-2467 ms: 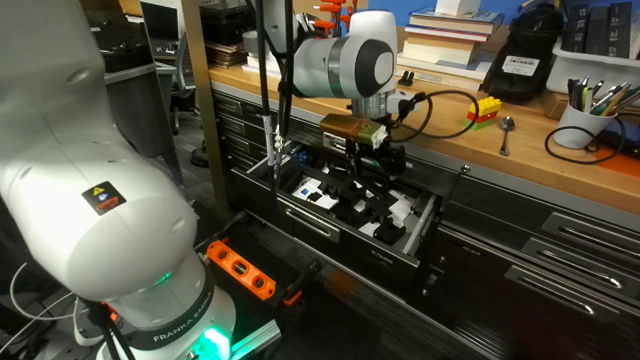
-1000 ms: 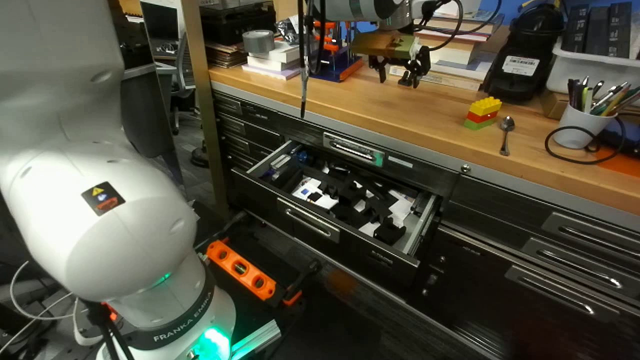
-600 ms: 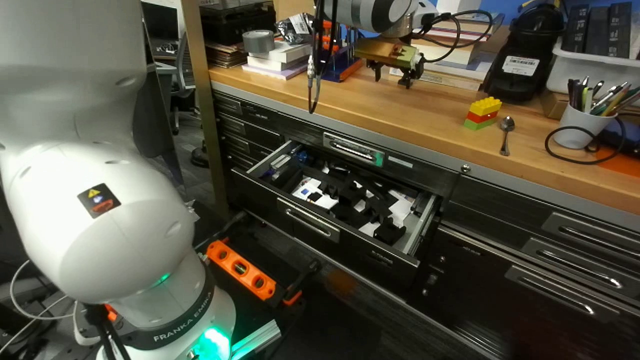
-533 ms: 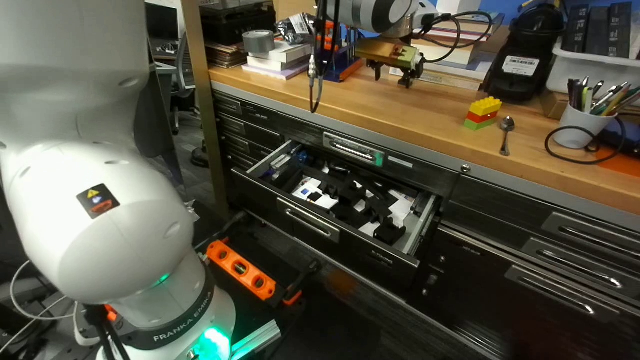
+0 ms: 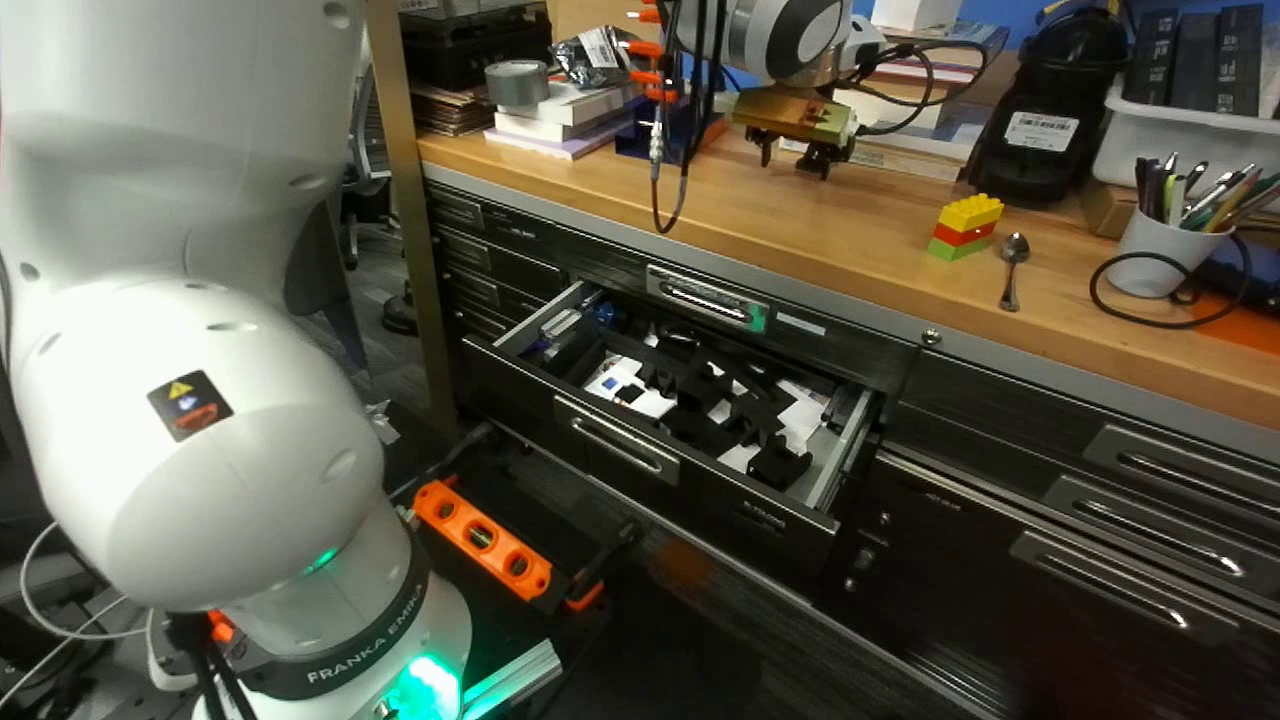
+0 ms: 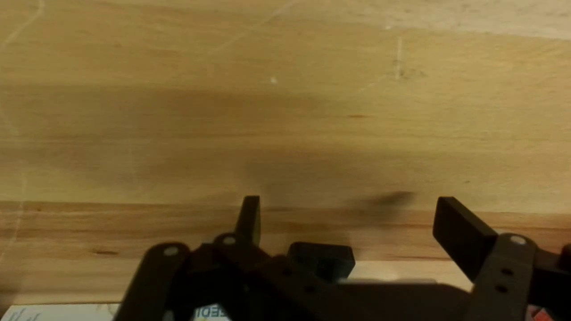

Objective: Put the black objects into the drawer then close the drawer.

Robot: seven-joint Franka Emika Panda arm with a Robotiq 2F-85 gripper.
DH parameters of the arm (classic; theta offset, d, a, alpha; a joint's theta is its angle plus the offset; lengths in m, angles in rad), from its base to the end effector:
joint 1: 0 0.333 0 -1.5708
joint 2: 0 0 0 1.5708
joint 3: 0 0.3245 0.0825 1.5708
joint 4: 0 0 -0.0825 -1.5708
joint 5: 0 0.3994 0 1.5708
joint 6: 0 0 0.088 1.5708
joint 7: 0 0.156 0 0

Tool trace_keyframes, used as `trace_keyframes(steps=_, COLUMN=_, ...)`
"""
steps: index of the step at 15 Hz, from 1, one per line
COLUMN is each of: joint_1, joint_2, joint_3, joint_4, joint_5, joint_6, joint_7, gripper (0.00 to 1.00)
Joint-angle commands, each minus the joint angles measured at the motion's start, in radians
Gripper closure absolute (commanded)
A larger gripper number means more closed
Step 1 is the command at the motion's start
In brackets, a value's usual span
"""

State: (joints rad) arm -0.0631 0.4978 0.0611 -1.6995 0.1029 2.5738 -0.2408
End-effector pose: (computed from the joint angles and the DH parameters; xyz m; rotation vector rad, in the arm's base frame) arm 0.7386 -0.0050 0.2993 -3.0241 -0.2266 -0.5917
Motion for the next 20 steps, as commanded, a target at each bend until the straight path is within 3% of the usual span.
trace_keyframes(steps=1, joint_1=-0.016, joint_2=0.107, joint_3=0.019, joint_4=0.169, joint_5=-0.005, joint_6=-0.075, joint_7=-0.033, gripper=0.00)
trace_keyframes(steps=10, joint_1=-0.007, joint_2=0.257, joint_3=0.012, joint_4=0.425, joint_5=-0.031, joint_6=-0.210, joint_7=-0.053, gripper=0.00)
trace_keyframes(steps=18, joint_1=0.000, joint_2=0.334, joint_3=0.003, joint_4=0.558, joint_5=-0.072, joint_6=-0.266, joint_7=-0.062, gripper=0.00)
trace_keyframes(steps=19, joint_1=0.001, joint_2=0.341, joint_3=0.003, joint_4=0.568, joint_5=-0.076, joint_6=-0.269, joint_7=-0.062, gripper=0.25)
trace_keyframes(steps=20, joint_1=0.000, joint_2=0.344, joint_3=0.003, joint_4=0.577, joint_5=-0.077, joint_6=-0.276, joint_7=-0.063, gripper=0.27)
